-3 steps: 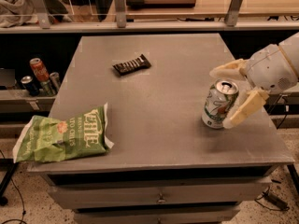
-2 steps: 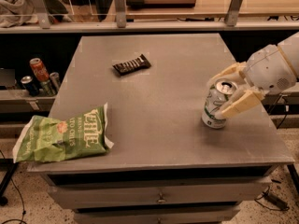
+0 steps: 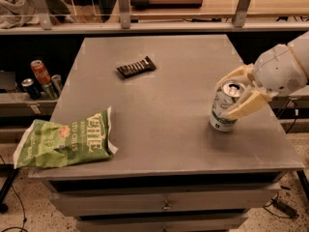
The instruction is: Pick 7up can
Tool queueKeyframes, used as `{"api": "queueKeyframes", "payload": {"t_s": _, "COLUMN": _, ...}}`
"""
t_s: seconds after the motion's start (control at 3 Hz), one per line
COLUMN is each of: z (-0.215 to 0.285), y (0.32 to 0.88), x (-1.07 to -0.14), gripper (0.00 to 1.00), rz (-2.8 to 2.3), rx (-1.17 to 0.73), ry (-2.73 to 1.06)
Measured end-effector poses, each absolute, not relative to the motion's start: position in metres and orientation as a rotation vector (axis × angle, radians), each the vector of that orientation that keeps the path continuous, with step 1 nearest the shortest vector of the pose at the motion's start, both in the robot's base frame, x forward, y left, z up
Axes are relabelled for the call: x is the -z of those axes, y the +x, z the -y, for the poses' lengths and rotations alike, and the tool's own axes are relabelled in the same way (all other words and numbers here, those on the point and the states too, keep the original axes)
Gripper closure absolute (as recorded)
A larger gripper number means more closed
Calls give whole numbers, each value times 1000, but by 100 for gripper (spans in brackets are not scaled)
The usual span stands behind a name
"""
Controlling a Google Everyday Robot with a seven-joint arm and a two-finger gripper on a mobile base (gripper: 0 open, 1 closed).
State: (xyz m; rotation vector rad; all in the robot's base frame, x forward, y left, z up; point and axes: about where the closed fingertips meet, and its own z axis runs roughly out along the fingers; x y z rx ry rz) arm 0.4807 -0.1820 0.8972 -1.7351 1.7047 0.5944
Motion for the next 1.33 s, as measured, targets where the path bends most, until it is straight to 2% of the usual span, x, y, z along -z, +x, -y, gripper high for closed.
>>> {"api": "queueKeyframes", "payload": {"t_s": 0.33, "z": 183, "y": 486, "x": -912, "gripper": 100, "rz": -1691, "rx": -570, "ry": -1751}}
{"api": "queueKeyframes", "payload": {"t_s": 1.33, "z": 182, "y": 510, "x": -957, "gripper": 100, "rz": -1660, "rx": -539, "ry": -1802}}
